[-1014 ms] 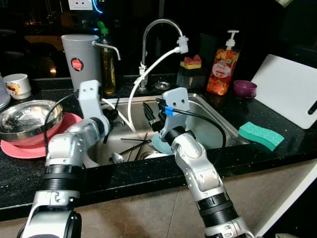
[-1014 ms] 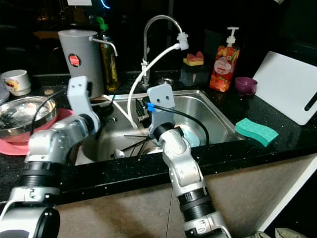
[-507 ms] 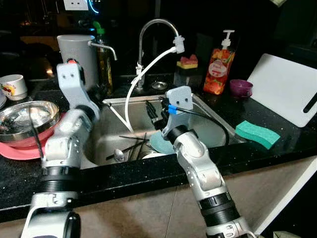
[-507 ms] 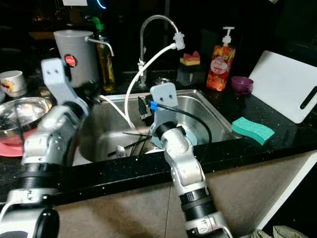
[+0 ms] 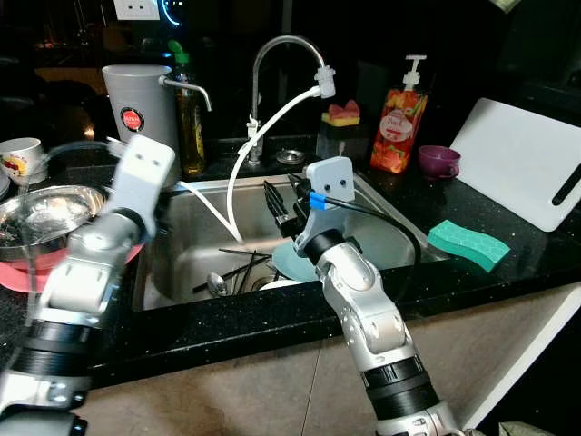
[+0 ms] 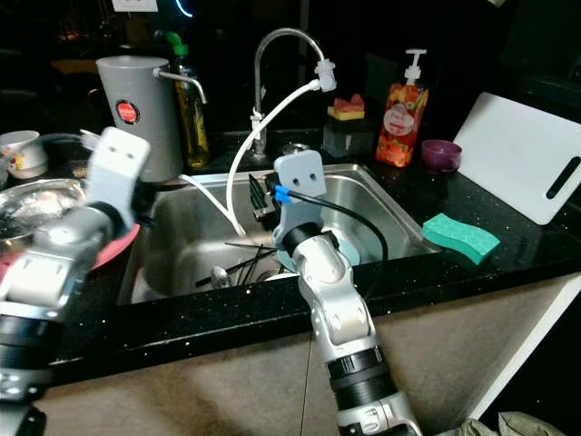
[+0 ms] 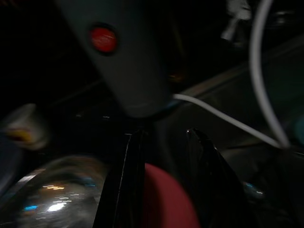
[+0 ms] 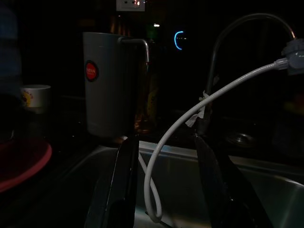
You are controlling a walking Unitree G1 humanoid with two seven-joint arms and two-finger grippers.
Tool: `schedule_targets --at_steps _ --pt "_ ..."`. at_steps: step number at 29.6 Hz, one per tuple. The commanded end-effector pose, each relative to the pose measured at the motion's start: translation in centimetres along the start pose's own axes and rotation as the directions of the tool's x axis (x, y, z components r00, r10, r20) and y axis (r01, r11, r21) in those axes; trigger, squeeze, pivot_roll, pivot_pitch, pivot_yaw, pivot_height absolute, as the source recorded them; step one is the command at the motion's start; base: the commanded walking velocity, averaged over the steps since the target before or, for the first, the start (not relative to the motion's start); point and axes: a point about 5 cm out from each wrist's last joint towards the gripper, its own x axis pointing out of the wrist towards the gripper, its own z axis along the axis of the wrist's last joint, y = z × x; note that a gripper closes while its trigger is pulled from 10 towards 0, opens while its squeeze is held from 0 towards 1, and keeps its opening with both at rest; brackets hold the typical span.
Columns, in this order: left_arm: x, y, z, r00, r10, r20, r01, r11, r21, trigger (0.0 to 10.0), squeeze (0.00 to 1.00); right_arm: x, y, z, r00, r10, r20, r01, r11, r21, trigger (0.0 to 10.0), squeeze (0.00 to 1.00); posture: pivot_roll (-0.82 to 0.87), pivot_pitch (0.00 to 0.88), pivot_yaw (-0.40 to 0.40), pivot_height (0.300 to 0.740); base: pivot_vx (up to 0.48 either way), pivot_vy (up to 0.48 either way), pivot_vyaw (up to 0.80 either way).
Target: Kitchen organization
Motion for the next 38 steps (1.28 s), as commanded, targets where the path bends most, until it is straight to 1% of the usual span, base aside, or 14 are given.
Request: schedule_targets --at_steps 1,6,8,9,10,16,17,18,19,21,23,27,35,38 --pt "-0.4 0.8 0.3 1.0 0.0 -0.012 0.0 1.0 0.007 10.0 0.17 -0.1 0.2 0.1 1.0 0.008 0.001 -0.008 1.0 0.013 10.0 0.0 0.17 0.089 -0.036 0.74 0.0 0.0 0.0" --pt "-1.6 3.5 -1.0 0.989 -0.052 -0.14 0.036 0.992 -0.12 10.0 0.19 -0.1 0.2 0.2 1.0 0.01 0.004 -0.01 1.0 0.017 10.0 0.0 0.19 0.098 -0.032 0.74 0.0 0.0 0.0" --pt "-1.9 4.0 -1.1 0.987 -0.059 -0.147 0.04 0.991 -0.125 10.0 0.19 -0.1 0.2 0.2 1.0 0.012 0.004 -0.012 1.0 0.017 10.0 0.0 0.19 0.099 -0.03 0.74 0.0 0.0 0.0" --pt "-2.0 4.4 -1.2 0.986 -0.055 -0.156 0.035 0.991 -0.129 10.0 0.67 -0.1 0.2 0.3 1.0 0.017 0.008 -0.017 1.0 0.019 10.0 0.0 0.19 0.099 -0.03 0.74 0.0 0.0 0.0" --pt "-2.1 4.7 -1.3 0.985 -0.053 -0.163 0.03 0.99 -0.138 10.0 1.0 -0.2 0.2 0.4 1.0 0.022 0.013 -0.022 1.0 0.02 10.0 0.0 0.19 0.099 -0.03 0.74 0.0 0.0 0.0" --pt "-2.3 5.9 -1.9 0.979 -0.052 -0.199 0.02 0.987 -0.161 10.0 1.0 -0.5 0.8 1.8 0.989 0.111 0.093 -0.118 0.991 0.067 10.0 0.0 0.19 0.102 -0.031 0.74 0.0 0.0 0.0" --pt "-2.3 6.0 -2.0 0.977 -0.054 -0.205 0.019 0.986 -0.168 10.0 0.8 -0.6 1.0 2.1 0.985 0.136 0.109 -0.145 0.986 0.084 10.0 0.0 0.19 0.102 -0.031 0.74 0.0 0.0 0.0" --pt "-2.3 6.1 -2.1 0.976 -0.057 -0.209 0.02 0.984 -0.174 10.0 0.8 -0.7 1.1 2.3 0.982 0.149 0.118 -0.161 0.982 0.096 10.0 0.0 0.19 0.102 -0.031 0.74 0.0 0.0 0.0" --pt "-2.3 6.2 -2.4 0.973 -0.062 -0.22 0.024 0.984 -0.175 10.0 0.0 -0.9 1.4 2.6 0.973 0.188 0.132 -0.206 0.969 0.136 10.0 0.0 0.19 0.101 -0.033 0.74 0.0 0.0 0.0" --pt "-2.1 6.4 -2.8 0.969 -0.068 -0.236 0.025 0.983 -0.18 10.0 0.0 -1.1 1.8 2.9 0.958 0.246 0.147 -0.271 0.946 0.179 10.0 0.0 0.19 0.099 -0.036 0.74 0.0 0.0 0.0" --pt "-1.7 6.6 -3.9 0.959 -0.082 -0.272 0.029 0.981 -0.192 10.0 0.0 -2.2 3.4 3.4 0.896 0.407 0.178 -0.44 0.87 0.223 10.0 0.0 0.19 0.095 -0.036 0.74 0.0 0.0 0.0" --pt "-1.6 6.4 -4.5 0.95 -0.122 -0.287 0.064 0.977 -0.202 10.0 0.0 -3.1 4.5 3.4 0.844 0.504 0.183 -0.535 0.817 0.214 10.0 0.0 0.18 0.088 -0.033 0.74 0.0 0.0 0.0" --pt "-1.5 6.1 -5.5 0.936 -0.156 -0.315 0.103 0.979 -0.177 10.0 0.0 -4.0 5.2 3.3 0.8 0.571 0.183 -0.6 0.772 0.211 10.0 0.0 0.17 0.082 -0.029 0.74 0.0 0.0 0.0" --pt "-1.4 6.1 -6.2 0.929 -0.153 -0.338 0.116 0.985 -0.127 10.0 0.0 -4.3 5.4 3.1 0.783 0.599 0.17 -0.622 0.754 0.209 10.0 0.0 0.17 0.075 -0.032 0.74 0.0 0.0 0.0"
